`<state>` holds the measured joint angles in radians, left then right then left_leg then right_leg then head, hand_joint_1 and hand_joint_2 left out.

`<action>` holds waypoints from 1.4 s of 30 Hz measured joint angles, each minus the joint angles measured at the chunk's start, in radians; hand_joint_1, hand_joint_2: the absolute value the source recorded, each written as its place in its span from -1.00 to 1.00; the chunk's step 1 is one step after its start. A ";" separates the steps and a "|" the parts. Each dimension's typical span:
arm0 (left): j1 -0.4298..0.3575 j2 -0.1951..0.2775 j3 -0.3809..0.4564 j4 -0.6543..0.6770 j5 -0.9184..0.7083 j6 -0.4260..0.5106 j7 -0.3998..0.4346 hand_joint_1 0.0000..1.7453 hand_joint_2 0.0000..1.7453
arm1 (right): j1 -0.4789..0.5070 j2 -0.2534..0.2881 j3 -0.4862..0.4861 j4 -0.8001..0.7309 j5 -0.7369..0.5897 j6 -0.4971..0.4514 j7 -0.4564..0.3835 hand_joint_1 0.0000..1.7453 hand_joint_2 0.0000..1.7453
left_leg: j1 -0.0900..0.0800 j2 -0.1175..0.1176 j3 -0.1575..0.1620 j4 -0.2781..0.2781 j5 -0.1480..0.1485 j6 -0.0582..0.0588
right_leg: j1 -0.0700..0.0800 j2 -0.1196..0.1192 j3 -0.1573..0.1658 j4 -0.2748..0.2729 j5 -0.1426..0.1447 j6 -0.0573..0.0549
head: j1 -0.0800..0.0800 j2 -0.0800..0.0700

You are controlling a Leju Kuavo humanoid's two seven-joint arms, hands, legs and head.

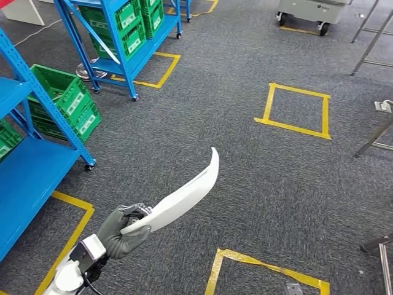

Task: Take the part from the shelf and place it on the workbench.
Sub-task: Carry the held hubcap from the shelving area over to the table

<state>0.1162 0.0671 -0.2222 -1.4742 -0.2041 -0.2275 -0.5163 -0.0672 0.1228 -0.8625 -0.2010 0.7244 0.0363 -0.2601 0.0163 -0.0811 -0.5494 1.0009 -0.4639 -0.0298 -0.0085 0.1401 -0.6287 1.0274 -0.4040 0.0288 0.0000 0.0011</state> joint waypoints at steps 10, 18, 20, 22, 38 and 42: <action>-0.004 -0.011 -0.018 0.002 -0.003 0.008 0.001 1.00 1.00 | 0.006 0.002 0.005 0.000 0.003 -0.010 0.013 -1.00 -1.00 | -0.010 0.133 0.004 -0.013 0.007 0.037 | -0.001 -0.134 -0.132 0.268 -0.120 0.035 | 0.014 0.000; -0.016 -0.009 -0.031 0.002 -0.005 0.007 0.001 1.00 1.00 | 0.004 0.005 0.014 0.000 0.033 0.004 0.011 -1.00 -1.00 | -0.016 0.202 0.018 -0.009 -0.010 -0.002 | 0.007 -0.170 0.015 0.006 -0.022 -0.003 | 0.006 0.000; -0.025 -0.013 -0.036 0.002 -0.012 0.031 -0.002 1.00 1.00 | 0.002 0.005 0.019 0.000 0.042 0.006 0.010 -1.00 -1.00 | -0.012 0.153 -0.002 0.041 -0.047 -0.011 | 0.002 -0.147 0.016 0.001 -0.017 -0.014 | 0.003 0.000; -0.028 -0.016 -0.035 -0.001 -0.019 0.070 -0.004 1.00 1.00 | -0.001 0.005 0.020 0.000 0.044 0.000 0.011 -1.00 -1.00 | -0.010 0.102 -0.061 0.163 -0.109 -0.013 | 0.001 -0.121 0.014 0.000 -0.014 -0.021 | -0.001 0.000; -0.117 -0.018 0.007 -0.226 -0.013 0.157 -0.026 1.00 1.00 | 0.002 0.006 0.019 0.000 0.061 -0.033 0.013 -1.00 -1.00 | -0.009 0.079 -0.006 -0.010 0.010 0.035 | 0.001 -0.119 -0.133 0.222 -0.111 0.029 | 0.012 0.000; -0.117 -0.005 0.006 -0.232 -0.011 0.121 -0.002 1.00 1.00 | 0.005 0.006 0.018 0.000 0.054 -0.026 0.009 -1.00 -1.00 | -0.012 0.141 0.003 -0.010 0.001 0.032 | 0.000 -0.148 -0.095 0.179 -0.069 0.029 | 0.012 0.000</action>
<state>-0.0012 0.0622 -0.2165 -1.7063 -0.2153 -0.1067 -0.5180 -0.0626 0.1289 -0.8447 -0.2007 0.7783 0.0103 -0.2511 0.0039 0.0601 -0.5463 0.9911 -0.4630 0.0027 -0.0086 -0.0075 -0.7237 1.2067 -0.4725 0.0580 0.0120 0.0011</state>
